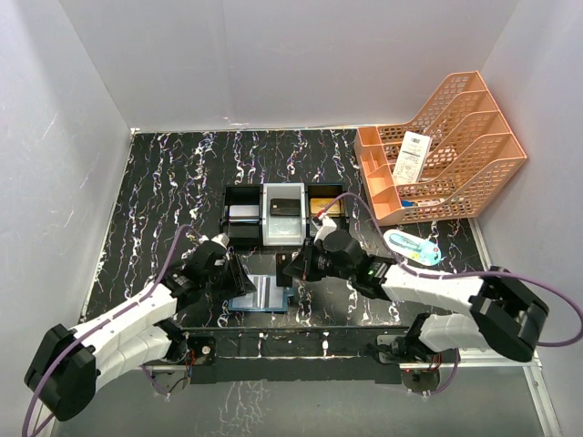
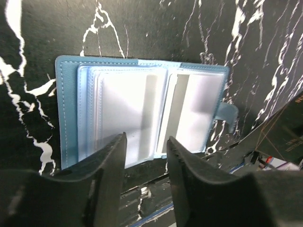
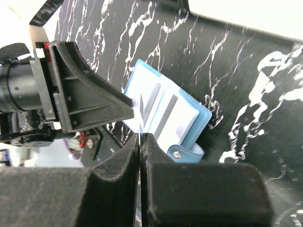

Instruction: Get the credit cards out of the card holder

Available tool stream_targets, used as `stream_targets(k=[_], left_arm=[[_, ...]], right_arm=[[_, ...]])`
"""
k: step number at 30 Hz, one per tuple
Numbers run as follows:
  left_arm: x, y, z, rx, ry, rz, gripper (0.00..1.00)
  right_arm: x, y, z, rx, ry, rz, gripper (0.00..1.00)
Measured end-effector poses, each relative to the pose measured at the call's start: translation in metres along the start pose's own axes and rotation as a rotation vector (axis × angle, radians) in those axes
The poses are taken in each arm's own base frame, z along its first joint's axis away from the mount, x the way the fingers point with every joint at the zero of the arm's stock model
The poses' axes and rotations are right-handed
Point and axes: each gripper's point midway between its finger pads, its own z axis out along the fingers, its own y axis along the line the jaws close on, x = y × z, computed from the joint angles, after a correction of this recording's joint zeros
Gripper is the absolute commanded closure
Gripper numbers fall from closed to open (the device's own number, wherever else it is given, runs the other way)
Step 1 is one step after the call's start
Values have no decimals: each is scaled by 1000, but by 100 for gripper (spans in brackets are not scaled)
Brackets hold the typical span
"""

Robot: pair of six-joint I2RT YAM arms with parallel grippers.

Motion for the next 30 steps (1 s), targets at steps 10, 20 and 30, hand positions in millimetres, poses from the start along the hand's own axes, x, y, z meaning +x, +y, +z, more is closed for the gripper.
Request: stream_targets(k=[10, 20, 30], left_arm=[[-52, -39, -54, 37, -212, 46, 16], [-70, -6, -75, -221, -273, 35, 1], [-88, 28, -73, -454, -268, 33, 1]], right_arm=[[-79, 22, -38, 57, -282, -506, 100], [-142, 16, -29, 293, -363, -933, 100], [-176, -23, 17, 512, -245, -1063, 100]])
